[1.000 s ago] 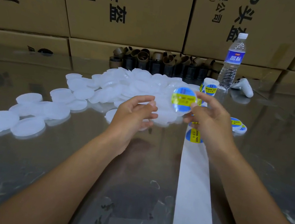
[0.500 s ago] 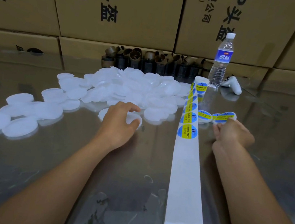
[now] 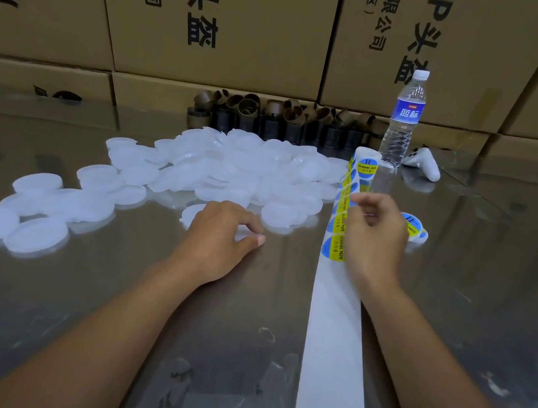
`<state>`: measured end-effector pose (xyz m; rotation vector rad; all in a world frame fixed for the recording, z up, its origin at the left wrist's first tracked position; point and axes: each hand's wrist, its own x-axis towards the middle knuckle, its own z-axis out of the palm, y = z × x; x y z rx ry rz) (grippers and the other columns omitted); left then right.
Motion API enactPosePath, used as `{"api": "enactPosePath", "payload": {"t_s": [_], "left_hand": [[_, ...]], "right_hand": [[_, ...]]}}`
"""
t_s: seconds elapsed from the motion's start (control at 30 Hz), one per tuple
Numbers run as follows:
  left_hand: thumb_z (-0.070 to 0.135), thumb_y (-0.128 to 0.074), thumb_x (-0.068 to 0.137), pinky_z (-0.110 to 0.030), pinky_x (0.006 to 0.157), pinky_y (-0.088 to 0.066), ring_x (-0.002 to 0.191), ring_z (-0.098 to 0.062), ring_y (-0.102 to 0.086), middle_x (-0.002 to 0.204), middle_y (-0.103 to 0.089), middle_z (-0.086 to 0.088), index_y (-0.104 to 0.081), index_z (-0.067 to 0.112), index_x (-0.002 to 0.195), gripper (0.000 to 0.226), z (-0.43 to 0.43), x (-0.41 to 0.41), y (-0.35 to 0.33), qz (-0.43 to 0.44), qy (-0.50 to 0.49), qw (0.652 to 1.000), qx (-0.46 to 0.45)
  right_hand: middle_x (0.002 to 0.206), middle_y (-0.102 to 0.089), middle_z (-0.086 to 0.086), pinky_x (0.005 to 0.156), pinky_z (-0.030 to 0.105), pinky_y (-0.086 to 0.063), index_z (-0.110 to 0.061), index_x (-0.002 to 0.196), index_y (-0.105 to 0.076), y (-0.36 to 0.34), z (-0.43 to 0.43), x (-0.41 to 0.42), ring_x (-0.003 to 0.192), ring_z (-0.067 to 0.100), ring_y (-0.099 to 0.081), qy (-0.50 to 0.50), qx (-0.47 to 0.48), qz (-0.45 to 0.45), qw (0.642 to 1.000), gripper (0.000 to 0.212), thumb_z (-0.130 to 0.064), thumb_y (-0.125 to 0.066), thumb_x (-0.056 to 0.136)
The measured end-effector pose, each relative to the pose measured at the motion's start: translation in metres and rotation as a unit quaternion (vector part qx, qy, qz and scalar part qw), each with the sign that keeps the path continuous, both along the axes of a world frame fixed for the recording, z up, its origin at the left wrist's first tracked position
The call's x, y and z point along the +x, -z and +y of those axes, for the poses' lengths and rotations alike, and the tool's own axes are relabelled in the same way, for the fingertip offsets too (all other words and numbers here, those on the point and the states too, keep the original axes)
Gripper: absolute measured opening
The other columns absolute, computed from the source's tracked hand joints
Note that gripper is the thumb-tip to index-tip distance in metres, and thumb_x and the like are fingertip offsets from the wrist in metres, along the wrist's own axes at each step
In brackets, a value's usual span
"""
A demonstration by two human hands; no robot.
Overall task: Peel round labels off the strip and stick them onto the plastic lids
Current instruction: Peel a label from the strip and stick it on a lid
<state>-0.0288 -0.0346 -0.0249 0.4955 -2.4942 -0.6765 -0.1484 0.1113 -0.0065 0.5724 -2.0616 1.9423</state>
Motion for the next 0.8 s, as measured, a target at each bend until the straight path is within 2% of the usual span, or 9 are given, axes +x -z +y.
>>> {"api": "enactPosePath", "payload": {"t_s": [0.13, 0.23, 0.27, 0.33, 0.4, 0.5, 0.57, 0.67, 0.8], "left_hand": [[0.029, -0.066, 0.088, -0.027, 0.088, -0.033, 0.107, -0.015, -0.051, 0.104, -0.065, 0.010, -0.066, 0.029, 0.093, 0.006, 0.000, 0.000, 0.000, -0.019, -0.007, 1.000, 0.012], [0.028, -0.072, 0.082, -0.031, 0.097, -0.034, 0.111, -0.016, -0.048, 0.110, -0.058, 0.007, -0.060, 0.028, 0.106, 0.027, 0.001, 0.000, 0.000, -0.002, -0.013, 0.998, 0.054], [0.028, -0.075, 0.079, -0.029, 0.097, -0.034, 0.113, -0.014, -0.046, 0.114, -0.055, 0.007, -0.058, 0.027, 0.113, 0.038, 0.002, 0.000, 0.000, 0.014, -0.007, 0.998, 0.069], [0.025, -0.078, 0.077, -0.016, 0.088, -0.032, 0.110, -0.008, -0.046, 0.117, -0.052, 0.010, -0.052, 0.026, 0.121, 0.052, 0.005, 0.000, -0.001, 0.059, 0.018, 0.995, 0.076], [0.022, -0.079, 0.075, -0.005, 0.081, -0.031, 0.104, 0.003, -0.044, 0.117, -0.050, 0.015, -0.049, 0.028, 0.123, 0.057, 0.011, -0.001, -0.002, 0.102, 0.047, 0.992, 0.061], [0.020, -0.081, 0.072, 0.000, 0.086, -0.030, 0.104, 0.017, -0.043, 0.115, -0.050, 0.020, -0.049, 0.028, 0.122, 0.060, 0.018, -0.001, -0.004, 0.154, 0.090, 0.983, 0.035], [0.018, -0.082, 0.072, -0.002, 0.089, -0.032, 0.107, 0.018, -0.043, 0.115, -0.049, 0.022, -0.049, 0.028, 0.121, 0.060, 0.021, -0.001, -0.004, 0.175, 0.107, 0.979, 0.026], [0.017, -0.082, 0.072, -0.002, 0.088, -0.034, 0.109, 0.014, -0.044, 0.118, -0.049, 0.018, -0.048, 0.026, 0.124, 0.063, 0.023, -0.002, -0.005, 0.181, 0.117, 0.976, 0.026], [0.020, -0.085, 0.068, -0.003, 0.092, -0.034, 0.115, 0.005, -0.049, 0.127, -0.048, 0.014, -0.039, 0.029, 0.129, 0.078, 0.024, -0.004, -0.006, 0.177, 0.112, 0.971, 0.119]], "right_hand": [[0.078, -0.061, -0.009, 0.061, 0.007, -0.038, -0.017, 0.086, -0.061, 0.006, -0.004, 0.006, 0.066, -0.002, -0.051, -0.110, 0.110, 0.083, 0.984, 0.023, 0.003, -0.051, 0.086], [0.083, -0.065, 0.001, 0.062, 0.012, -0.038, -0.021, 0.085, -0.062, 0.009, -0.004, 0.006, 0.070, 0.005, -0.053, -0.130, 0.155, 0.100, 0.974, 0.026, 0.002, -0.051, 0.084], [0.083, -0.065, 0.003, 0.062, 0.015, -0.039, -0.023, 0.085, -0.062, 0.009, -0.003, 0.006, 0.072, 0.008, -0.053, -0.131, 0.162, 0.100, 0.973, 0.027, 0.002, -0.051, 0.084], [0.081, -0.064, 0.001, 0.064, 0.018, -0.040, -0.025, 0.087, -0.061, 0.009, -0.003, 0.007, 0.074, 0.010, -0.055, -0.132, 0.170, 0.093, 0.972, 0.026, -0.001, -0.053, 0.085], [0.077, -0.063, -0.004, 0.063, 0.014, -0.040, -0.027, 0.090, -0.062, 0.008, -0.003, 0.009, 0.075, 0.007, -0.056, -0.144, 0.169, 0.072, 0.972, 0.019, -0.009, -0.056, 0.088], [0.077, -0.068, -0.004, 0.061, 0.007, -0.039, -0.028, 0.093, -0.065, 0.004, -0.004, 0.013, 0.074, -0.001, -0.059, -0.186, 0.156, 0.037, 0.969, 0.007, -0.025, -0.060, 0.091], [0.083, -0.072, 0.000, 0.061, 0.007, -0.041, -0.023, 0.094, -0.069, 0.002, -0.003, 0.016, 0.075, 0.001, -0.061, -0.214, 0.157, 0.027, 0.964, 0.011, -0.028, -0.060, 0.091], [0.087, -0.073, 0.007, 0.070, 0.017, -0.047, -0.016, 0.092, -0.071, -0.001, -0.003, 0.018, 0.078, 0.014, -0.066, -0.241, 0.144, -0.003, 0.960, 0.012, -0.023, -0.062, 0.090], [0.071, -0.066, 0.006, 0.060, 0.016, -0.041, -0.022, 0.084, -0.064, -0.004, -0.003, 0.017, 0.069, 0.011, -0.056, -0.240, 0.122, -0.029, 0.963, 0.007, -0.020, -0.062, 0.091]]}}
